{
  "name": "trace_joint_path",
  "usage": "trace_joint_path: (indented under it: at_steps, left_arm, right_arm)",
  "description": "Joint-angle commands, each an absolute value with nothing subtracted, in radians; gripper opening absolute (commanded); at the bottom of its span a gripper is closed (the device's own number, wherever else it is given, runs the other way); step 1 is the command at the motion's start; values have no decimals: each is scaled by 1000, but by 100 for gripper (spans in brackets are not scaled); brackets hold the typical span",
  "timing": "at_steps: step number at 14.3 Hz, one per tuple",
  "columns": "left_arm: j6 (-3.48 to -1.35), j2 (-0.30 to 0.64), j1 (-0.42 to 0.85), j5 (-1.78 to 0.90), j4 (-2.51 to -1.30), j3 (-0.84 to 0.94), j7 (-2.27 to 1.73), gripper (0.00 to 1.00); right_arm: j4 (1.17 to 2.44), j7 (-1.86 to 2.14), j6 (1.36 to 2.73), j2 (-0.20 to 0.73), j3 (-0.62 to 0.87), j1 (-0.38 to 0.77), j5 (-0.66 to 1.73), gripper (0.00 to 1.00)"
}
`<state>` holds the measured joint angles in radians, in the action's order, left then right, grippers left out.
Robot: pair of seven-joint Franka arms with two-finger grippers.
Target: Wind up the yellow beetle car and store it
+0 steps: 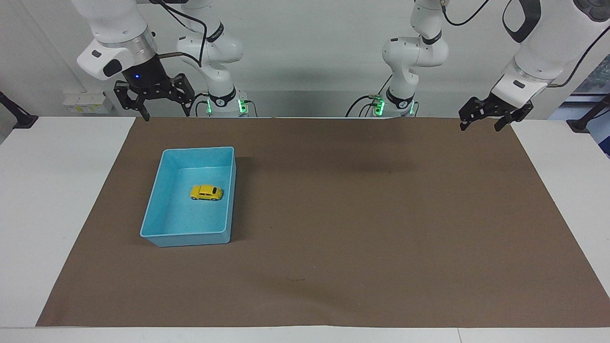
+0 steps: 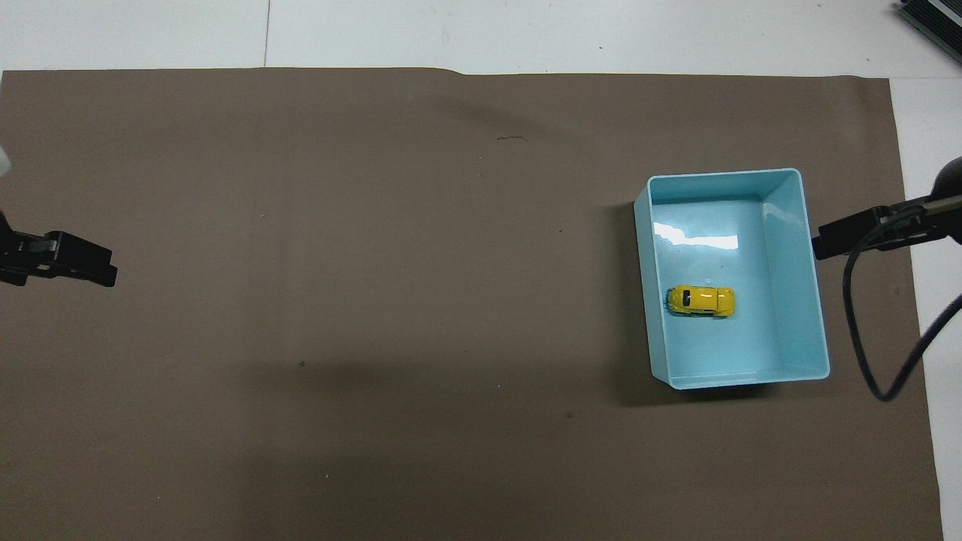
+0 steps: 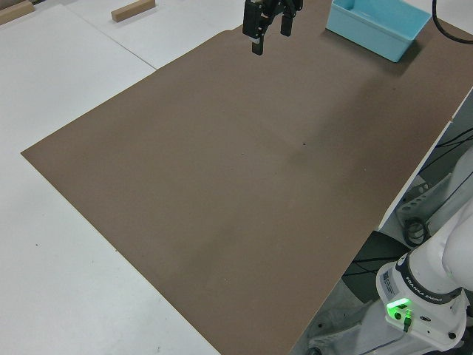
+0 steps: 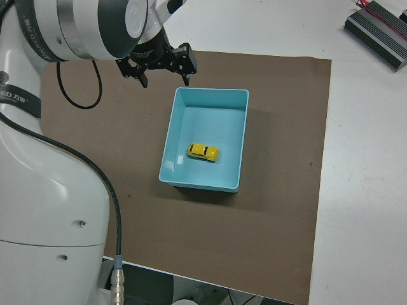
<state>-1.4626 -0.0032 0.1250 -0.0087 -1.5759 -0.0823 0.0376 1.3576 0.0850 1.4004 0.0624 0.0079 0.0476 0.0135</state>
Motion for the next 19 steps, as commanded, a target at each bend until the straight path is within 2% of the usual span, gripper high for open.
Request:
trace_joint_path:
  at_steps: [1, 5, 12, 19]
  left_arm:
    - [-1462, -23, 124, -2, -1592, -77, 32, 100]
    - [-1463, -25, 127, -2, -1594, -77, 29, 100]
    - [-1463, -25, 129, -2, -1595, -75, 31, 100]
    - [-1466, -23, 129, -2, -1594, -74, 34, 100]
  right_arm:
    - [1364, 26, 1401, 49, 9, 51, 20, 100]
    - [1377, -66, 1457, 51, 11, 46, 20, 100]
    - [1454, -61, 1482, 12, 9, 43, 21, 100]
    - [1453, -66, 1477, 11, 8, 41, 23, 100]
